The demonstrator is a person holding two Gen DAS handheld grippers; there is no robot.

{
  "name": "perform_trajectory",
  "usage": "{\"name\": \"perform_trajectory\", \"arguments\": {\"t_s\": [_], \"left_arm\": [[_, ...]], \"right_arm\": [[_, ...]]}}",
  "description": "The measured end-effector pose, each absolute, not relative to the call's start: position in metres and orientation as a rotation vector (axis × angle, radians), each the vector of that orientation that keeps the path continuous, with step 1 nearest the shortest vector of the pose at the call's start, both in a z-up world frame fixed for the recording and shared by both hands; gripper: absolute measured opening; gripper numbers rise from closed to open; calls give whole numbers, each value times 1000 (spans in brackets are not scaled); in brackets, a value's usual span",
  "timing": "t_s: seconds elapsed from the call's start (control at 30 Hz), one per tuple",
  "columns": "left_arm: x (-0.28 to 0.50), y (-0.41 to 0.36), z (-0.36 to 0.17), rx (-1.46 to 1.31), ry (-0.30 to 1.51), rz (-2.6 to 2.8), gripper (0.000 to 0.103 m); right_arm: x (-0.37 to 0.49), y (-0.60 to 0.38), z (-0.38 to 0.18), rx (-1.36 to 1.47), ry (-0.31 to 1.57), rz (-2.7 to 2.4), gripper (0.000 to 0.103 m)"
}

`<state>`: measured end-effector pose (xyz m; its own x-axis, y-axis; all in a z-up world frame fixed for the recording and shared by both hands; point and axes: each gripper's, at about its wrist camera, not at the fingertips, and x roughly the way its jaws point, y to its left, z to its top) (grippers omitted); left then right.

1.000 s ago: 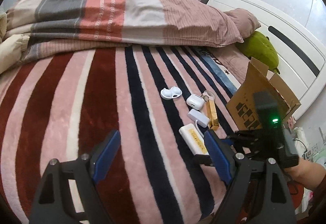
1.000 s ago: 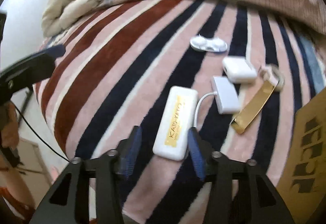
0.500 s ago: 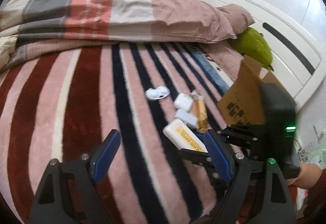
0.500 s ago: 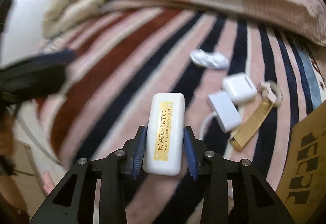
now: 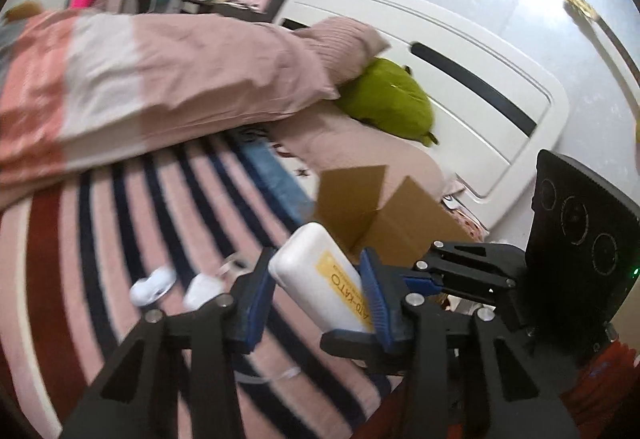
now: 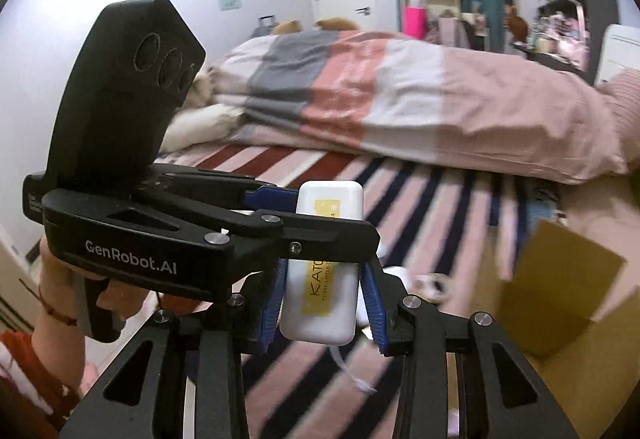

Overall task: Organize rigid objects
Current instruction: 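Lower the KATO-KATO box into the cardboard box and open the right gripper, then grasp the white adapter by its body with the right gripper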

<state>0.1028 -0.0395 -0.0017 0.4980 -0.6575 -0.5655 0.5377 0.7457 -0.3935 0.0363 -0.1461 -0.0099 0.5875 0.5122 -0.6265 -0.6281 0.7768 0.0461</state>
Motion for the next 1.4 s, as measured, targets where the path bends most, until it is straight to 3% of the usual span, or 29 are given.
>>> {"name": "perform_trajectory", "arguments": {"t_s": [0.23, 0.47, 0.5, 0.53, 0.6, 0.9, 1.1, 1.4], "left_arm": [[143, -136, 3, -94, 857, -833, 38], [168, -202, -22, 62, 1013, -798, 39], [168, -202, -23, 84, 1016, -782, 48], [167, -201, -23, 89, 1013, -773, 62], [163, -190, -18, 84, 972, -746, 77], [127, -94, 25, 23, 800, -594, 78], [89, -12, 23, -11, 728, -433, 79], [55, 77, -50, -77, 767, -291, 82]], "right_arm": [[56, -226, 3, -106, 717, 510, 32], [87, -280, -18, -56, 899, 397, 33], [90, -282, -23, -55, 926, 387, 33], [92, -284, -28, -55, 945, 373, 33], [92, -286, -32, -56, 953, 369, 37], [67, -254, -3, -44, 804, 494, 38], [35, -181, 17, -122, 672, 696, 38], [38, -80, -64, -258, 897, 818, 38]]}}
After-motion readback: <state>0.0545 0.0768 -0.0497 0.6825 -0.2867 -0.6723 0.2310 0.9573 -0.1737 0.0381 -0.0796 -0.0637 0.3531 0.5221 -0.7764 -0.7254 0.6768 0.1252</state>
